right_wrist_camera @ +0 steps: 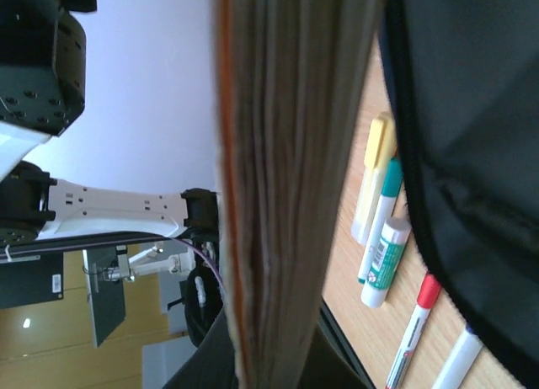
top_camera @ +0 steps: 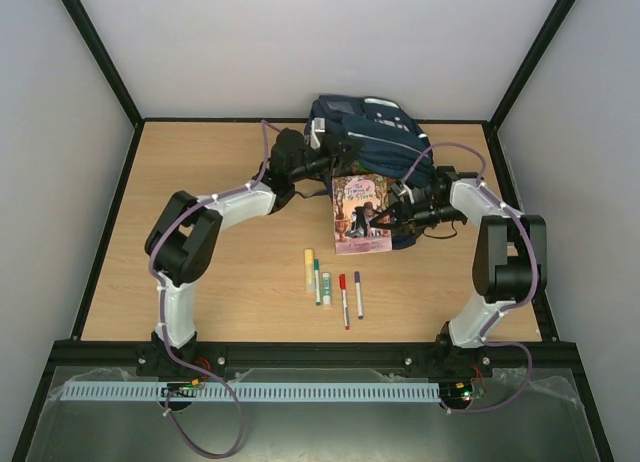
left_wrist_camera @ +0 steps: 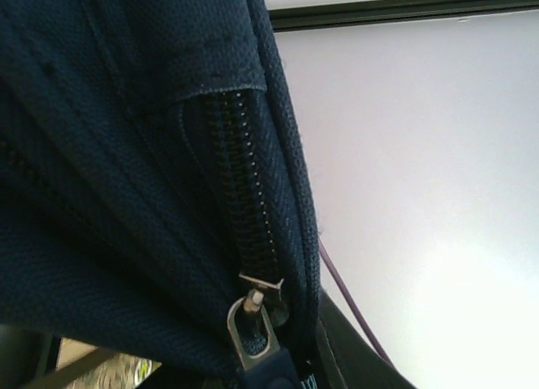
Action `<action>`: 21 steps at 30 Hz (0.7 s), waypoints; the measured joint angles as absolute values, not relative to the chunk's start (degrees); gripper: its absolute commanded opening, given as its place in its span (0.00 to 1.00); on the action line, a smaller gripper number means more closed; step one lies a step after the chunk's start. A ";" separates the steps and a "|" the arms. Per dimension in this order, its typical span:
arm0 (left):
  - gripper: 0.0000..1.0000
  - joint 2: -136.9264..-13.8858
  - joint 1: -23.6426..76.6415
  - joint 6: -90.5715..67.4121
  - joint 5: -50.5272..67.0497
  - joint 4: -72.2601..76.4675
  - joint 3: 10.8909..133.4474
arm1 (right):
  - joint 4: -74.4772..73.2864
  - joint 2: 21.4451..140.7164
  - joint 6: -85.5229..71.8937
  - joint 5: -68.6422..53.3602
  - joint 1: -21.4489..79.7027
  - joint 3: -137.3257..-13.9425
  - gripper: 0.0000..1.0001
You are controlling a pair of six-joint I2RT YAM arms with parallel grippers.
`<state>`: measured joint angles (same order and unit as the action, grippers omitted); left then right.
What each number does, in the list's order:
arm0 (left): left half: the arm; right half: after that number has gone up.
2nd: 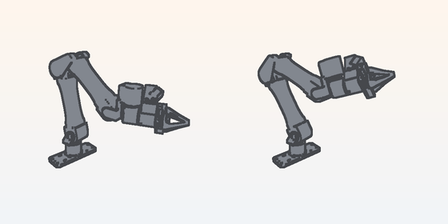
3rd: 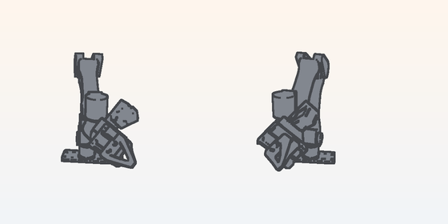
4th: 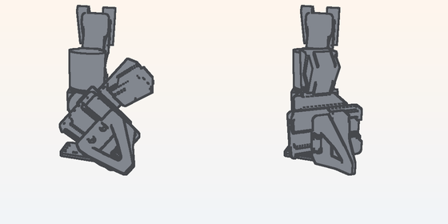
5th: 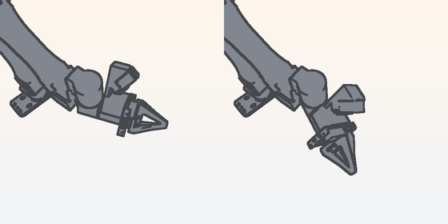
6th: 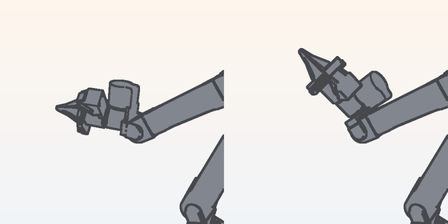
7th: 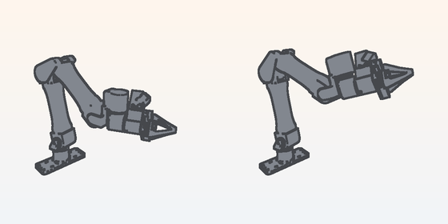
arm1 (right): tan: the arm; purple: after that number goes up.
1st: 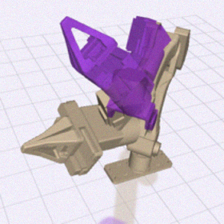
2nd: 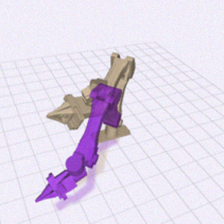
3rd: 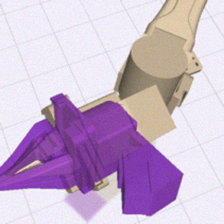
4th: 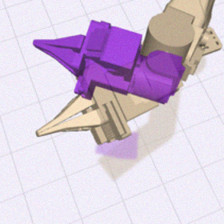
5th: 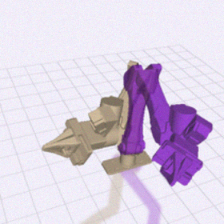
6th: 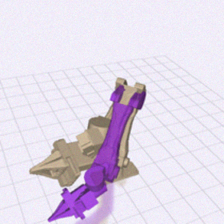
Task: Pack the student bag
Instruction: Place the book in the student bag.
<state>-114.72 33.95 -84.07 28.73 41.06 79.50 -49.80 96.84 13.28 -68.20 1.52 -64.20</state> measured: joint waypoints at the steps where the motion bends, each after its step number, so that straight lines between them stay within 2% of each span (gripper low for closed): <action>1: 0.03 -114.45 33.76 -84.07 29.04 41.01 79.00 | -49.80 97.91 13.30 -68.53 1.39 -64.88 0.01; 14: 0.03 -113.21 33.34 -82.94 30.17 39.53 76.64 | -43.51 105.71 7.07 -68.20 -3.40 -66.70 0.01; 21: 0.03 -113.21 32.82 -81.43 29.47 37.76 76.64 | -35.55 114.08 5.13 -67.46 -3.79 -74.52 0.01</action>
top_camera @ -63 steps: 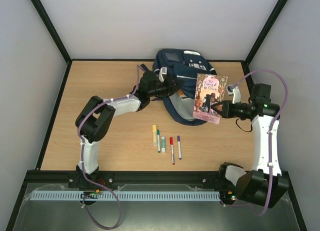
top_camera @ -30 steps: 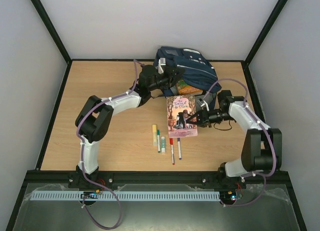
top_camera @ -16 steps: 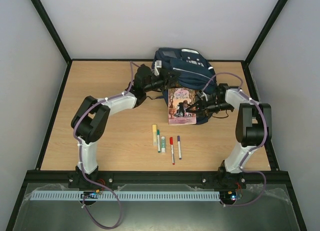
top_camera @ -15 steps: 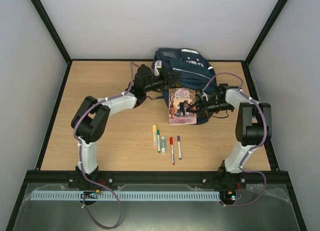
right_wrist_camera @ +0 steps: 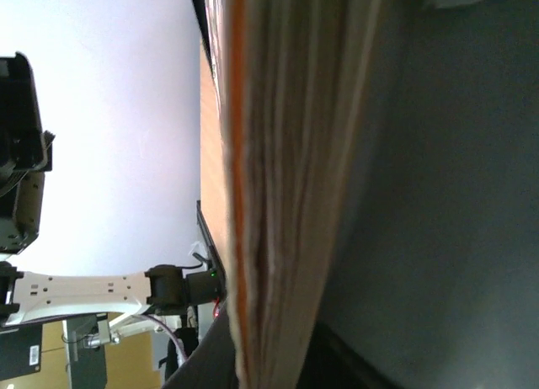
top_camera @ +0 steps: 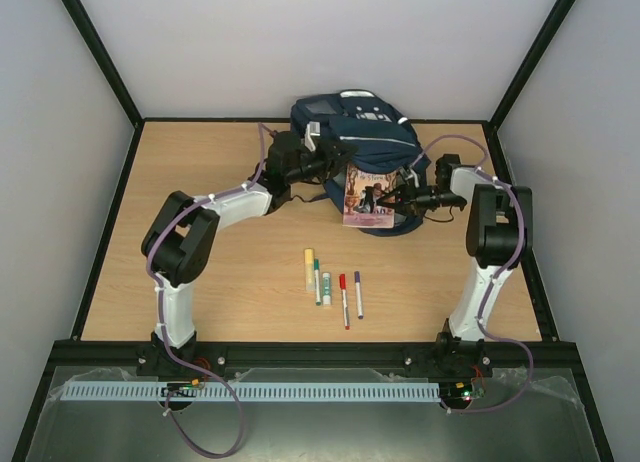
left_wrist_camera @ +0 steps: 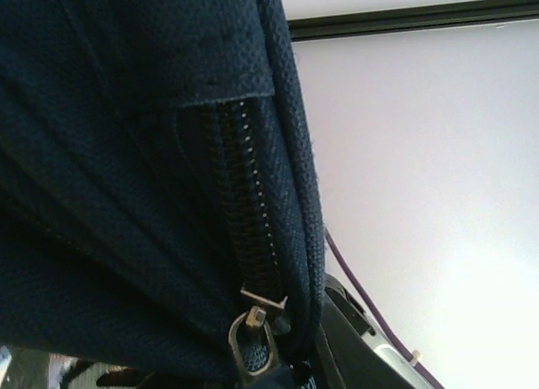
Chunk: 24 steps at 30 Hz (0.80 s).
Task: Pack the student bag
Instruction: Place the book in the student bag.
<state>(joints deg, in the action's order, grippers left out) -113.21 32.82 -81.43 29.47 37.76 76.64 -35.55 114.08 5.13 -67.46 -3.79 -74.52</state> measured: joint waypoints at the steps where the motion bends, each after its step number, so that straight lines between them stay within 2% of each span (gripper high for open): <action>1: 0.03 -113.21 32.62 -81.32 29.54 37.63 76.64 | -34.22 115.24 4.62 -67.48 -3.79 -75.07 0.01; 8: 0.03 -113.21 32.29 -80.73 29.36 35.29 76.64 | -31.51 120.97 3.40 -68.25 -3.81 -81.41 0.02; 13: 0.03 -113.21 32.14 -79.99 29.45 34.81 76.64 | -31.40 121.51 3.22 -68.31 -3.81 -83.07 0.11; 17: 0.03 -113.21 32.16 -79.35 29.45 34.11 76.58 | -31.16 121.99 1.02 -67.46 -3.79 -84.68 0.22; 24: 0.03 -113.21 32.05 -78.65 28.86 33.85 76.29 | -29.30 124.57 -3.68 -64.99 -3.29 -91.35 0.52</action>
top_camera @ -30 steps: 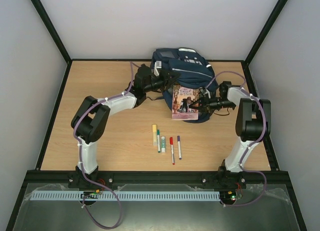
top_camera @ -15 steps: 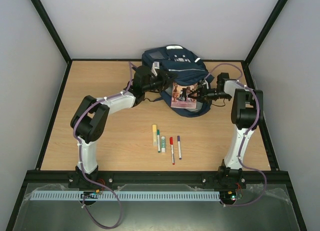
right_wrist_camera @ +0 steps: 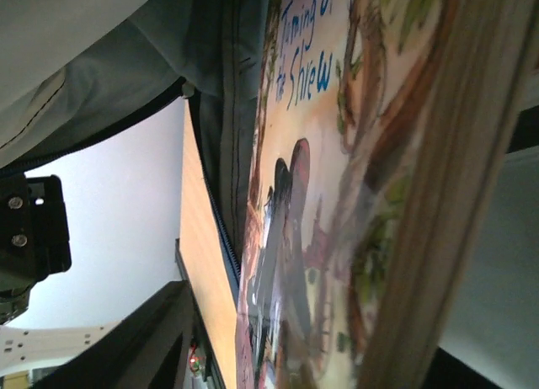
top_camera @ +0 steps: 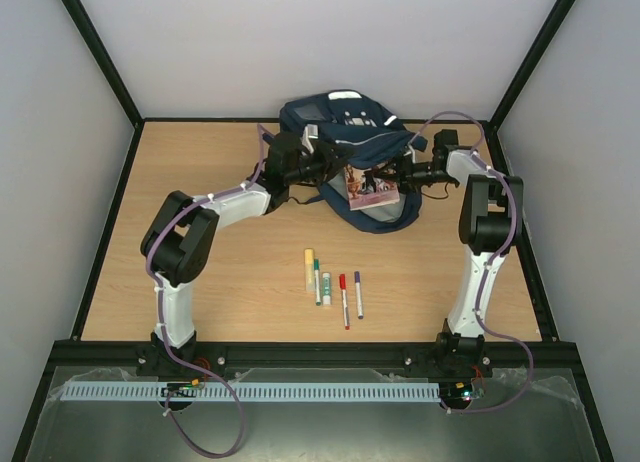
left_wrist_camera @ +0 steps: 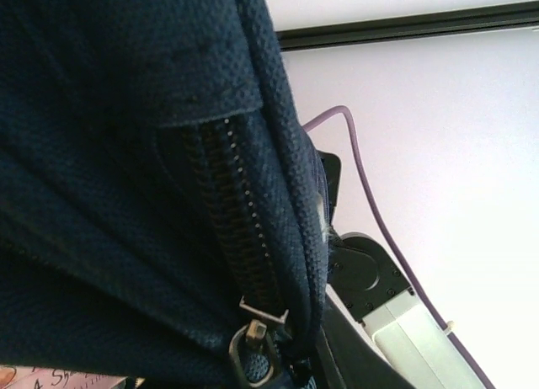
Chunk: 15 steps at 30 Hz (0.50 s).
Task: Pack the student bag
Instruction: Place the book in the student bag.
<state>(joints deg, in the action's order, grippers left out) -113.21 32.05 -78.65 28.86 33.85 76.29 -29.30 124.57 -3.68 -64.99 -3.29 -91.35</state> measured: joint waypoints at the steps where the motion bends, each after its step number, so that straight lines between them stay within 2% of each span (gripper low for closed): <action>1: 0.03 -113.21 32.01 -78.63 28.86 33.87 76.25 | -29.39 124.68 -3.81 -64.62 -3.27 -91.77 0.53; 6: 0.03 -112.90 31.79 -78.43 29.45 34.02 74.91 | -30.98 124.33 -2.46 -61.98 -3.31 -90.89 0.56; 15: 0.03 -110.85 30.85 -76.99 32.21 32.93 72.27 | -31.51 120.44 0.93 -57.93 -4.93 -80.03 0.57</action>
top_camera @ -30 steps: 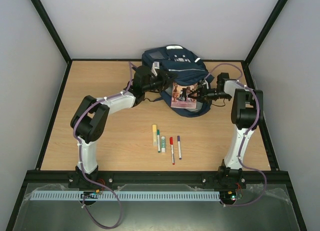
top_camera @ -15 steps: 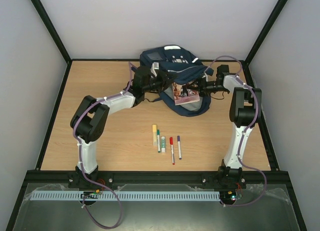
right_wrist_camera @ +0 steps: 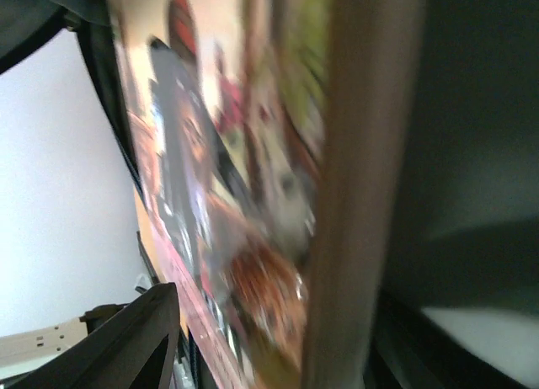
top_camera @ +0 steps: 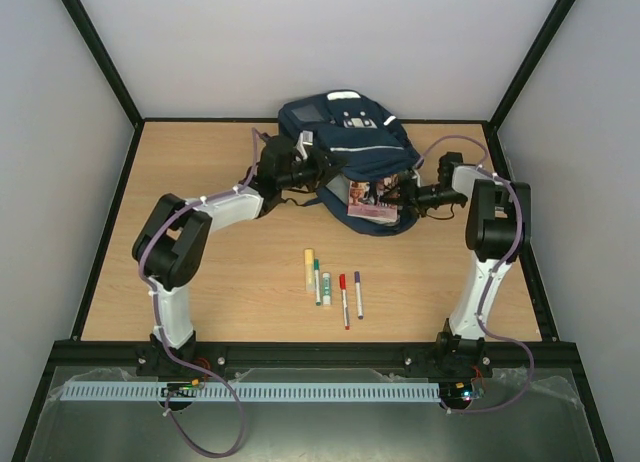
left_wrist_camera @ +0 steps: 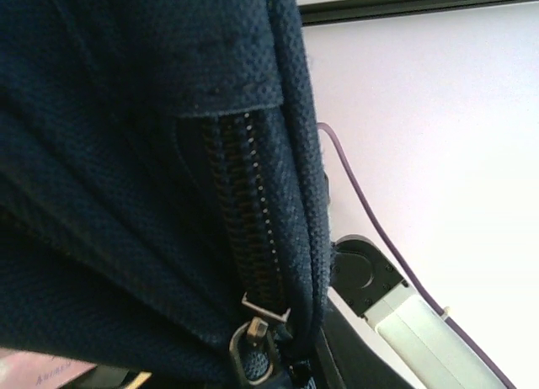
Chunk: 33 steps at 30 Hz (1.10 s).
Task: Pack the student bag
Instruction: Place the book in the student bag.
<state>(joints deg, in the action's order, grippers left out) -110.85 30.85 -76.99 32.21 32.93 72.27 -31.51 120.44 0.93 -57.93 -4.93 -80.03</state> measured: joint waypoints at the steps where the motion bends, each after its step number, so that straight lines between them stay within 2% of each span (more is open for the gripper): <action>1: 0.03 -110.30 30.59 -76.64 32.77 32.53 71.66 | -31.35 119.72 0.84 -57.28 -5.23 -78.63 0.57; 5: 0.03 -107.35 28.99 -74.13 34.94 28.62 70.37 | -30.24 117.54 0.58 -55.79 -6.94 -74.74 0.55; 11: 0.03 -103.68 26.76 -69.25 37.19 22.85 69.01 | -27.49 116.18 -0.60 -55.40 -7.31 -72.07 0.46; 15: 0.03 -103.15 26.33 -67.85 37.93 21.39 68.31 | -26.76 116.18 -1.28 -55.51 -6.92 -71.59 0.32; 19: 0.03 -103.15 26.28 -67.68 38.13 21.39 68.29 | -26.04 116.18 -1.69 -55.35 -6.28 -71.55 0.10; 21: 0.03 -103.15 26.28 -67.94 38.15 21.43 68.29 | -25.50 116.18 -2.33 -55.24 -5.96 -71.59 0.05; 24: 0.03 -103.35 26.46 -68.36 38.17 21.34 68.64 | -25.21 116.18 -3.66 -55.24 -5.56 -72.40 0.01; 33: 0.03 -106.02 27.75 -68.38 37.91 18.31 75.96 | -19.86 116.18 -10.61 -55.44 -3.95 -78.48 0.02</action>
